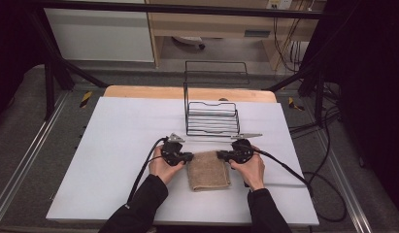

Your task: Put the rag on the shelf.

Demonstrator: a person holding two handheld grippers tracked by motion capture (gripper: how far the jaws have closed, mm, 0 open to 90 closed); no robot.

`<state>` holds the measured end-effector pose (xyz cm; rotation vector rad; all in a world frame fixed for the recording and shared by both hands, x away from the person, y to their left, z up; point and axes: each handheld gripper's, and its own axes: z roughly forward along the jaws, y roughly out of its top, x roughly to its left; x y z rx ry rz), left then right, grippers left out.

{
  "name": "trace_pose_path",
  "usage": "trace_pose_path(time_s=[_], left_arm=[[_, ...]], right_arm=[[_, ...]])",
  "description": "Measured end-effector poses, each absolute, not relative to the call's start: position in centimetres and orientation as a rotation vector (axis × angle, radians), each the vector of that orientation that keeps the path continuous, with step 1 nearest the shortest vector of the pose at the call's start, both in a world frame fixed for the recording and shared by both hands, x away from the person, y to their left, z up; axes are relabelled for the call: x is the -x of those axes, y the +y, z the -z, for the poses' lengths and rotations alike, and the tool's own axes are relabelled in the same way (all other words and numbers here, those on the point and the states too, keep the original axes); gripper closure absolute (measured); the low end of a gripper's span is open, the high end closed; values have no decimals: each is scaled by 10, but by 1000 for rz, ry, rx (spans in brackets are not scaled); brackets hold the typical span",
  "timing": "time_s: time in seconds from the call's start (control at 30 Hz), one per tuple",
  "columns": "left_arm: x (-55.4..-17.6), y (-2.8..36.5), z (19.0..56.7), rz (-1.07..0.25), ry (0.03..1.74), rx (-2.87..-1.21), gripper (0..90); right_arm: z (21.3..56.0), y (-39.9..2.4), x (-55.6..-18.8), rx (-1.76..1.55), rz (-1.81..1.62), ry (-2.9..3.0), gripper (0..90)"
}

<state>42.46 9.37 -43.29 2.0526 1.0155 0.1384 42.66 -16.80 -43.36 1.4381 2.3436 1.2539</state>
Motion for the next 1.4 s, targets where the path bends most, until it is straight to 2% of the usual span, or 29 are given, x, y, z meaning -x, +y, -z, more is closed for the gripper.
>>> trace_pose_path(time_s=[0.77,1.4], left_arm=[[-397,93,389,-218,851,-1997,853],[-392,98,350,-313,789,-1943,854]], right_arm=[[395,-189,-385,-1347,-1491,2188,839],[361,-186,-376,-1237,-1545,2090,839]])
